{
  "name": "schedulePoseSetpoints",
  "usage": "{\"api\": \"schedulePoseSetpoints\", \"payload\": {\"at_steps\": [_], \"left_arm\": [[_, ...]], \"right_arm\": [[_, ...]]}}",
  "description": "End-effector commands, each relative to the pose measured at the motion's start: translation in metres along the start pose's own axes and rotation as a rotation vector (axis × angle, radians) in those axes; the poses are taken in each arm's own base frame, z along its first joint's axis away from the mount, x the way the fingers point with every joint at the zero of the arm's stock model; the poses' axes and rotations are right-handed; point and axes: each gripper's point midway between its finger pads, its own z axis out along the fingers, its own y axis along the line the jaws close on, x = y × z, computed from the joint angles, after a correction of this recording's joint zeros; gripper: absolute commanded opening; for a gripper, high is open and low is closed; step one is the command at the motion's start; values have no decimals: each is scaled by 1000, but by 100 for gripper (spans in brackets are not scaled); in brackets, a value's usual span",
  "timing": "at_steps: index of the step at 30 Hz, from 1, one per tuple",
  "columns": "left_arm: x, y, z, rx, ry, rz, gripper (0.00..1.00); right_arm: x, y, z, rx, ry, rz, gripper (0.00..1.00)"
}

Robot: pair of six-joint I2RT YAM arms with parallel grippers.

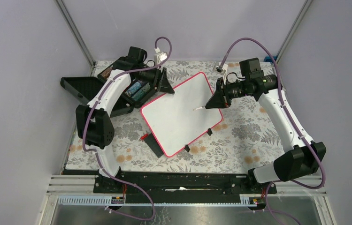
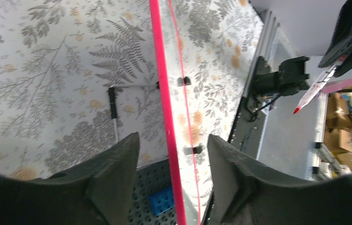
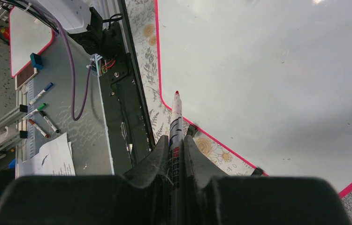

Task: Write a sentence on the whiteboard
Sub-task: Adjust the whiteboard at the center of the board.

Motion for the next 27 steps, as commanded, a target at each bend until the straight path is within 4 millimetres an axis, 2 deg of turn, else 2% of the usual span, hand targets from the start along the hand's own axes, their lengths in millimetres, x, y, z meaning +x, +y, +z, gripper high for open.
{"api": "schedulePoseSetpoints", "payload": {"at_steps": [1, 6, 11, 16, 22, 23, 27], "left_arm": [[-20, -21, 4, 143, -40, 45, 52], [-11, -27, 23, 197, -1, 25, 28], [0, -36, 42, 238, 47, 18, 9], [9, -44, 58, 280, 91, 16, 1], [18, -47, 79, 254, 142, 14, 0], [18, -46, 81, 247, 146, 7, 4], [10, -46, 77, 216, 125, 21, 36]], "right_arm": [[-14, 19, -10, -2, -30, -71, 0], [-15, 22, -12, 2, -29, -75, 0], [-15, 23, -12, 0, -31, -71, 0], [-14, 24, -13, -2, -28, -69, 0], [-13, 25, -14, 2, -24, -68, 0], [-14, 25, -14, 1, -25, -68, 0], [-12, 26, -14, 0, -25, -62, 0]]}}
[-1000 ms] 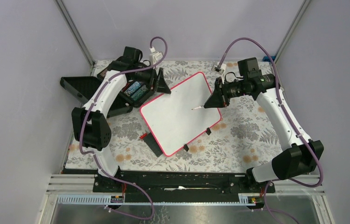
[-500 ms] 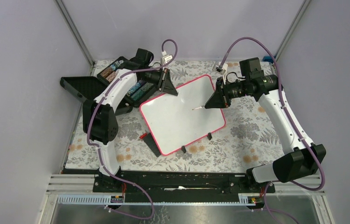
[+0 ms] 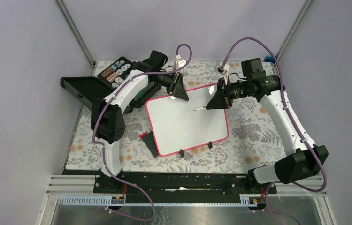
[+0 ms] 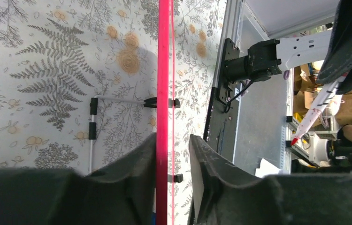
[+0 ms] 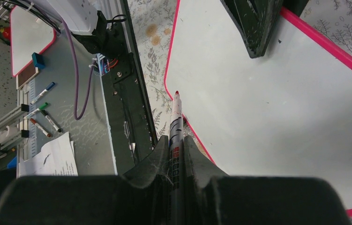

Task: Write a sentence on the whiteboard
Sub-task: Adjust the whiteboard at the center of the board, then hold the whiteboard at the center of the board.

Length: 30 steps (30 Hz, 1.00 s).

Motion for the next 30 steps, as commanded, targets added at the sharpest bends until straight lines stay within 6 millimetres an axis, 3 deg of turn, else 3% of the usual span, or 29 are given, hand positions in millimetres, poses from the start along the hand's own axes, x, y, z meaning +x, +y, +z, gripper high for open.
{"api": "schedulePoseSetpoints", "payload": {"at_steps": [1, 4, 7, 11, 16, 19, 23, 30], "left_arm": [[-5, -5, 3, -27, 2, 24, 41], [-17, -10, -21, -67, -47, 53, 53], [-23, -13, -57, -121, -110, 61, 59], [-7, -16, -98, -177, -158, 33, 61], [19, -11, -140, -271, -218, -15, 60], [30, -12, -150, -293, -233, -24, 61], [46, -8, -147, -294, -223, -62, 59], [49, -1, -142, -265, -228, -83, 51]], "right_arm": [[-9, 15, -7, 2, -23, -46, 0], [-5, 16, -3, 11, -38, -36, 0], [-7, 10, 5, 79, -69, -51, 0], [-21, 2, 22, 143, -95, -84, 0], [-33, 8, 64, 162, -70, -143, 0], [-38, 19, 93, 195, -36, -213, 0], [-44, 33, 122, 251, 1, -295, 0], [-47, 50, 145, 314, 37, -377, 0]]}}
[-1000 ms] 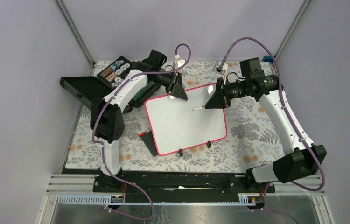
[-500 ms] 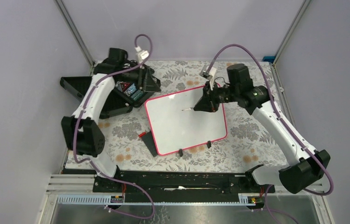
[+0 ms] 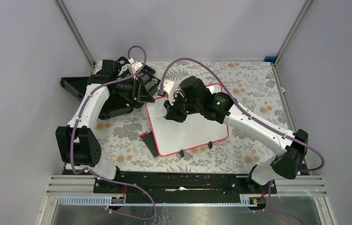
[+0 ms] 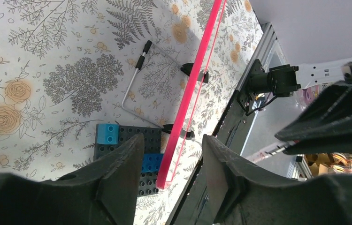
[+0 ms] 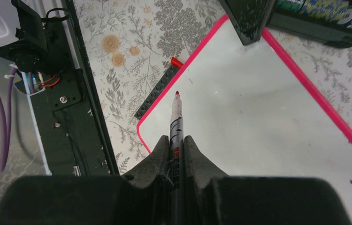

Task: Write a sentence on the whiteboard
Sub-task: Hold the whiteboard at the center of the board.

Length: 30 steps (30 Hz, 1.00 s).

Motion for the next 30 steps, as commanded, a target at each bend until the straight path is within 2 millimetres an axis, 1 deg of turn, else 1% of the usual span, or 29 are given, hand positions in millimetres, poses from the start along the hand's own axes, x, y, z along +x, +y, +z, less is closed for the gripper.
{"api": "schedulePoseSetpoints", "payload": {"at_steps": [1, 4, 6, 9, 13, 16, 18, 24, 27, 30], "left_arm": [[-11, -5, -1, 35, -34, 61, 49], [-10, -7, -1, 51, -33, 58, 42], [-11, -6, 0, 54, -32, 53, 34], [-11, -7, 0, 59, -33, 50, 25], [-12, -8, -1, 56, -35, 50, 16], [-12, -8, -1, 58, -36, 46, 11], [-12, -8, 0, 60, -35, 41, 7], [-10, -8, 0, 61, -34, 43, 1], [-10, -8, 0, 59, -35, 50, 0], [-9, -7, 0, 54, -34, 57, 0]], "right_arm": [[-35, -4, -5, 124, -62, -84, 0], [-40, -6, -1, 172, -64, -110, 0], [-42, -12, 3, 206, -60, -120, 0], [-47, -17, 8, 238, -62, -125, 0], [-51, -19, 13, 244, -65, -128, 0], [-54, -25, 15, 270, -65, -129, 0], [-56, -25, 15, 272, -72, -127, 0], [-61, -24, 19, 261, -81, -120, 0], [-59, -22, 21, 252, -71, -115, 0], [-52, -14, 25, 204, -50, -109, 0]]}}
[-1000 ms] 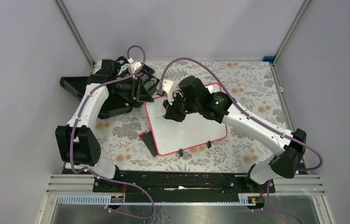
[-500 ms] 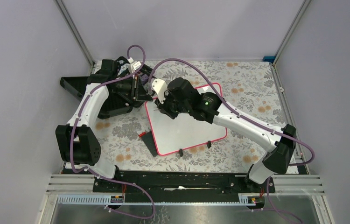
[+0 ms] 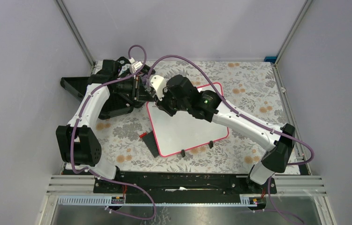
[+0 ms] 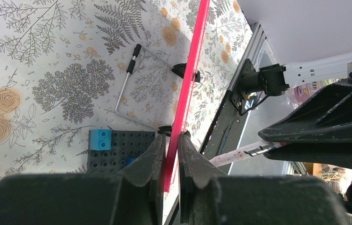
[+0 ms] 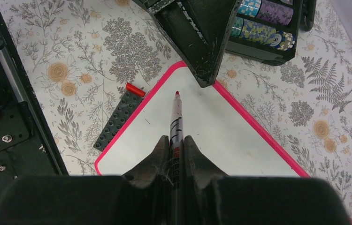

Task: Write a sentence on the whiteboard
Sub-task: Hold the whiteboard at the center of the board, then write a sentence on the whiteboard.

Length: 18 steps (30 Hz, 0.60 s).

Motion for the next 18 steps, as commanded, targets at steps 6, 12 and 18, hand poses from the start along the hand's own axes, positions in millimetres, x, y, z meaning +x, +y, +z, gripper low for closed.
{"api": "schedulePoseSetpoints", "payload": {"at_steps": [6, 12, 18], "left_arm": [[-7, -1, -2, 0, -23, 61, 0], [-7, 1, -1, 2, -21, 55, 0], [-6, 2, -1, 1, -19, 52, 0]], "right_arm": [[7, 18, -1, -76, 12, 15, 0], [15, 26, -4, -104, 34, 14, 0], [21, 26, 0, -104, 51, 4, 0]]}}
